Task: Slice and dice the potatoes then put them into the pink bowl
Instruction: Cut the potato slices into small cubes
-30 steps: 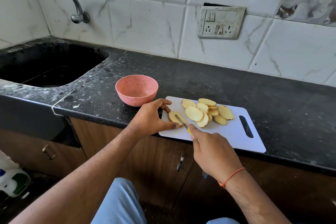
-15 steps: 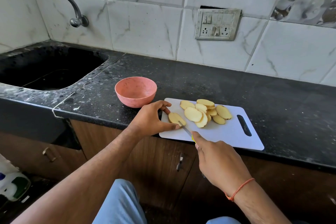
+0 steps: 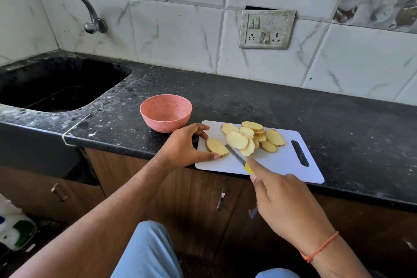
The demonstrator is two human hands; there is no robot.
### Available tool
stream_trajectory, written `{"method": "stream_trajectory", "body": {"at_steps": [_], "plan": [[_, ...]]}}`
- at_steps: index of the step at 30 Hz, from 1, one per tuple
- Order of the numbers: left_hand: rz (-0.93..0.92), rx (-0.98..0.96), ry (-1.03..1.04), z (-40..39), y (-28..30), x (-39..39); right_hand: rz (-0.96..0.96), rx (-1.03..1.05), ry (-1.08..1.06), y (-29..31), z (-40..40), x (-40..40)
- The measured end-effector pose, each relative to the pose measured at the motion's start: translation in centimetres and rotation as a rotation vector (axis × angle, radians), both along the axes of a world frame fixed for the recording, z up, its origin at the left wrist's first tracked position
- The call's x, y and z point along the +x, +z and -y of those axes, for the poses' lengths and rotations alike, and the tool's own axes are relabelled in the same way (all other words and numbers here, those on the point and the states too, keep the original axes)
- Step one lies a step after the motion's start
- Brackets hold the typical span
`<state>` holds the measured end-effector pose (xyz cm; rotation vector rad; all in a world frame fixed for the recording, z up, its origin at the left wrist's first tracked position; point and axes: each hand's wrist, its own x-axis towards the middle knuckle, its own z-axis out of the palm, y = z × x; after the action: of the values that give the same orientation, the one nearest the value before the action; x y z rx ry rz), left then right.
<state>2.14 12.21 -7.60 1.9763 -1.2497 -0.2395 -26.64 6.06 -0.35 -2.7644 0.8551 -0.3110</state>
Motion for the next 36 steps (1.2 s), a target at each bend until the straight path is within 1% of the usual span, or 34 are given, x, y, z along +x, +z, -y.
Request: {"method": "stream_trajectory", "body": {"at_steps": [2,4,7,9,15,21,27,36], "plan": [[-0.002,-0.040,0.010,-0.3,0.1,-0.2,0.038,-0.017,0.009,0.3,0.1,1.0],[0.021,-0.137,0.004,-0.8,-0.1,-0.5,0.064,-0.010,0.013,0.0,0.3,2.3],[0.195,-0.304,-0.031,-1.7,-0.8,-1.4,0.090,0.002,0.026,-1.0,0.7,4.0],[0.308,-0.328,-0.062,-1.8,-1.4,-1.7,0.096,0.004,0.043,-1.6,0.8,5.0],[0.410,-0.319,-0.130,-1.6,-2.0,-1.5,0.120,-0.004,0.062,-2.5,1.1,6.8],[0.446,-0.347,-0.125,-1.5,-2.2,-1.6,0.055,-0.019,0.045,-3.1,1.0,7.2],[0.432,-0.300,-0.124,-1.5,-2.0,-1.5,-0.017,-0.065,0.031,-3.6,0.9,7.9],[0.284,-0.231,-0.102,-1.1,-0.8,-1.1,-0.047,-0.075,0.035,-3.8,0.9,7.6]]}}
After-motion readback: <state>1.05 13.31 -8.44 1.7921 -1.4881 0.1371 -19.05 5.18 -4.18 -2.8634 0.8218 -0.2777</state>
